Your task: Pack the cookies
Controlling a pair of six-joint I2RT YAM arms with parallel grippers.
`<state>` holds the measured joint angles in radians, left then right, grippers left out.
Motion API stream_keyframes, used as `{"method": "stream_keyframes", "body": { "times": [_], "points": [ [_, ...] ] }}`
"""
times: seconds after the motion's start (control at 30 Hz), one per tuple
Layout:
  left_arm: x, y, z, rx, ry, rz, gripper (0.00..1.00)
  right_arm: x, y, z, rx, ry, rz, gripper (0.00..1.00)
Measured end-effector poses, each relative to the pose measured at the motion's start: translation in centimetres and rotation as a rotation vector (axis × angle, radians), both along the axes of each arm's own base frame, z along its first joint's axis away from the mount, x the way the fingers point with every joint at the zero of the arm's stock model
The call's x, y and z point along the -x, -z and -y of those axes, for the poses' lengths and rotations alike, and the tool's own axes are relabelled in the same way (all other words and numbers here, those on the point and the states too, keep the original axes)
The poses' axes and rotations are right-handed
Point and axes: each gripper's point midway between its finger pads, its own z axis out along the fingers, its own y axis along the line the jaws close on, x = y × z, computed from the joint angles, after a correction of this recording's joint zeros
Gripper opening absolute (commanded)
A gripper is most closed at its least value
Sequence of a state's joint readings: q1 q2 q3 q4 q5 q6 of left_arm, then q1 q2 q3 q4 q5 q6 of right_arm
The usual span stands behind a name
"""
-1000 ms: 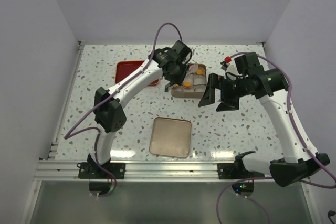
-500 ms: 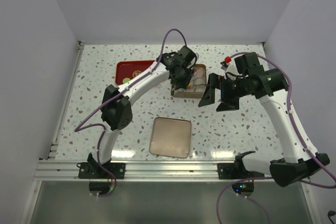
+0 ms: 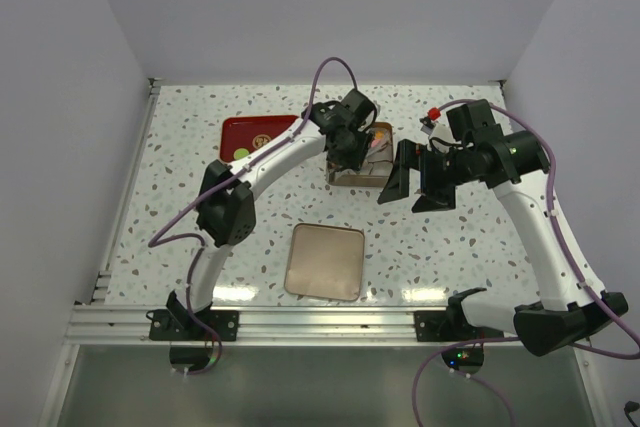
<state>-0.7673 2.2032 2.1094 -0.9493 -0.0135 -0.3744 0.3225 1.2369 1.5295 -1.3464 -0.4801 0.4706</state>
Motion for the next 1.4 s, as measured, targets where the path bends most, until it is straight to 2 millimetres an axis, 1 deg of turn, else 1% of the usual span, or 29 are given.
{"method": "stream_keyframes", "body": {
  "times": [0.3, 0.67, 0.83, 0.9, 0.97, 1.1, 1.17, 1.23, 1.33, 1.4],
  "points": [
    [-0.3, -0.4, 0.3, 0.012, 0.0, 0.01, 0.5, 0.0, 0.0, 0.0, 0.0, 0.0, 0.0, 0.99],
    [-0.5, -1.0, 0.4, 0.019, -0.002, 0.021, 0.5, 0.0, 0.0, 0.0, 0.0, 0.0, 0.0, 0.99],
    [-1.2, -1.3, -0.3, 0.012, -0.022, 0.034, 0.49, 0.0, 0.0, 0.0, 0.0, 0.0, 0.0, 0.99],
    [-1.3, -1.2, -1.5, 0.0, -0.043, 0.031, 0.49, 0.0, 0.0, 0.0, 0.0, 0.0, 0.0, 0.99],
    [-1.2, -1.4, -3.3, -0.019, -0.069, 0.025, 0.49, 0.0, 0.0, 0.0, 0.0, 0.0, 0.0, 0.99],
    [-1.9, -2.4, -8.6, -0.06, -0.165, 0.036, 0.49, 0.0, 0.0, 0.0, 0.0, 0.0, 0.0, 0.99],
    [-2.3, -3.3, -11.6, -0.091, -0.213, 0.061, 0.49, 0.0, 0.0, 0.0, 0.0, 0.0, 0.0, 0.99],
    [-2.5, -3.9, -14.1, -0.126, -0.257, 0.082, 0.5, 0.0, 0.0, 0.0, 0.0, 0.0, 0.0, 0.99],
    [-2.2, -4.2, -16.4, -0.189, -0.294, 0.102, 0.52, 0.0, 0.0, 0.0, 0.0, 0.0, 0.0, 0.99],
    [-1.7, -3.9, -17.4, -0.237, -0.299, 0.103, 0.53, 0.0, 0.0, 0.0, 0.0, 0.0, 0.0, 0.99]
  ]
}}
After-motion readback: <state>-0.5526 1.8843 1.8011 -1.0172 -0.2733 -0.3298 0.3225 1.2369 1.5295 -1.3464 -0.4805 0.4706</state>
